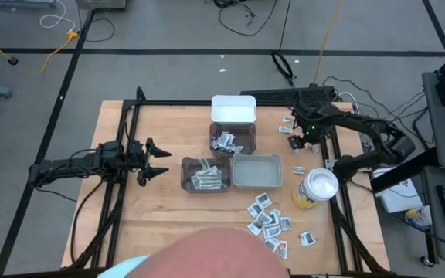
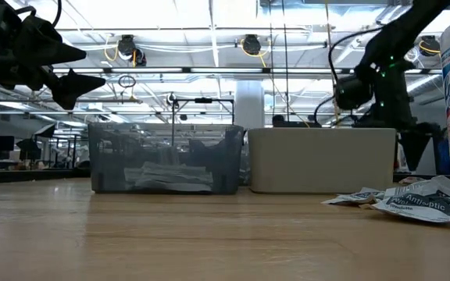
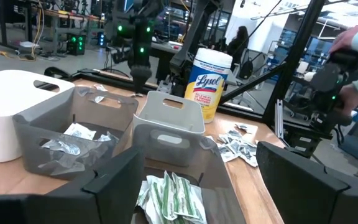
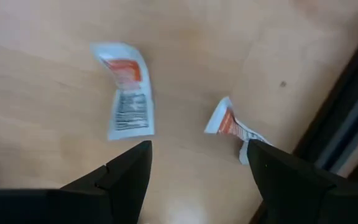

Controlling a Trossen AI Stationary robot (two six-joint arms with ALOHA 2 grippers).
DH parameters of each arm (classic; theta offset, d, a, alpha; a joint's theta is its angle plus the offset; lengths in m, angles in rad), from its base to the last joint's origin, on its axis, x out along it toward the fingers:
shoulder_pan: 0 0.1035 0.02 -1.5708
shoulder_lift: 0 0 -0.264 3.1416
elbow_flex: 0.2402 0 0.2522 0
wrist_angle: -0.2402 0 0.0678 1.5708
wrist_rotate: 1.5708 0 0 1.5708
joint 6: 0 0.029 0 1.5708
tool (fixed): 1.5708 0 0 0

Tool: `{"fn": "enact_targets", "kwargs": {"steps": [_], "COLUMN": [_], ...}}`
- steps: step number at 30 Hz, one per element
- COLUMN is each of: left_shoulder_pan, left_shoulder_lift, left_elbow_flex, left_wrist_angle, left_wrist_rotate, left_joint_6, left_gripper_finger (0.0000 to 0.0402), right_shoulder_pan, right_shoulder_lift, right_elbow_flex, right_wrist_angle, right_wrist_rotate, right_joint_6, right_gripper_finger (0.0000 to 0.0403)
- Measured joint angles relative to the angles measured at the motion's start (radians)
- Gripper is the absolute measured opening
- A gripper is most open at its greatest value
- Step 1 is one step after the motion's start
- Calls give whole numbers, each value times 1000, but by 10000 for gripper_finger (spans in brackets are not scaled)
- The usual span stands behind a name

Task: Pick & Place First Aid Supplies
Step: Put the white ointment pack into the white bin

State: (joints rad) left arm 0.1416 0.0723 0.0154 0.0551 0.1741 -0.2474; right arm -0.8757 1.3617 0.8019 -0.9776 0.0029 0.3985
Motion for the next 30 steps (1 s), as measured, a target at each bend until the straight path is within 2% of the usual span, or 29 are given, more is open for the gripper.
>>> {"fn": "enact_targets", "kwargs": {"steps": [5,12,15,20,27,30], "left_shoulder_pan": [0,0,0,0,0,0], "left_shoulder_lift": [0,0,0,0,0,0], "left_elbow_flex": [0,0,0,0,0,0], "left_wrist_angle": [0,0,0,0,0,0], "left_wrist_rotate": [0,0,0,0,0,0], "left_joint_6": [0,0,0,0,0,0], "left_gripper_finger": [310,310,310,310,310,310], "right_shoulder_pan": [-7,-27,-36,-35,-34,-34], "right_shoulder_lift": [27,31,30,29,30,29], "right_elbow_flex": [-57,-91,-108,-120,-122,-122], "right_wrist_angle": [85,106,107,109,109,109], "right_wrist_rotate": [51,54,47,40,26,22], "right_joint_6": [-7,-21,-17,-14,10,30], "right_gripper_finger": [263,262,245,171,24,10]}}
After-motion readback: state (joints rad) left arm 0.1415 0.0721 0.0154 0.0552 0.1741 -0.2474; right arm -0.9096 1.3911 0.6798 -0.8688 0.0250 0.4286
